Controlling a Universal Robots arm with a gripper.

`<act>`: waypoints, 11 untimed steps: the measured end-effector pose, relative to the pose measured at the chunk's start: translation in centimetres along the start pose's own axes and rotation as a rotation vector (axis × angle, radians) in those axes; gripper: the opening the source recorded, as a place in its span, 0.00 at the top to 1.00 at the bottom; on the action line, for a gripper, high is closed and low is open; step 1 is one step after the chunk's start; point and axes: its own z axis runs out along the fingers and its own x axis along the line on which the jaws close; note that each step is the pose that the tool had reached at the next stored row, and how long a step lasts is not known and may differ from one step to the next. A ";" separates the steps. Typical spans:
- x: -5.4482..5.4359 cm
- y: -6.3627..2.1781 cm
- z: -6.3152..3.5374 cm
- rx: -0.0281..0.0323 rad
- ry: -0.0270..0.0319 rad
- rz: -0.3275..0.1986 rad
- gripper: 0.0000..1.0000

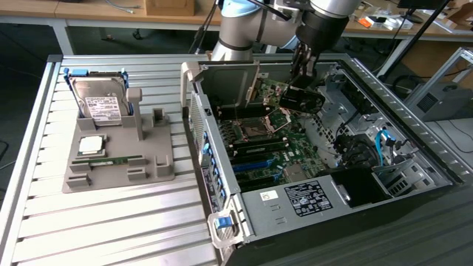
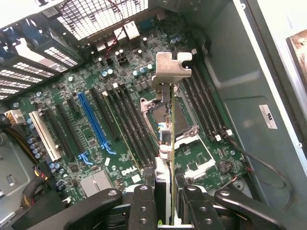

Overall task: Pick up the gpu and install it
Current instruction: 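Insert the gpu into the slot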

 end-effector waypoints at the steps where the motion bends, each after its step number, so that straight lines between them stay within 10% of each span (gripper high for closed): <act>1: 0.0 0.00 0.00 -0.0001 0.0000 -0.003 0.73; 11: 0.0 0.00 0.03 -0.0009 0.0006 -0.037 0.73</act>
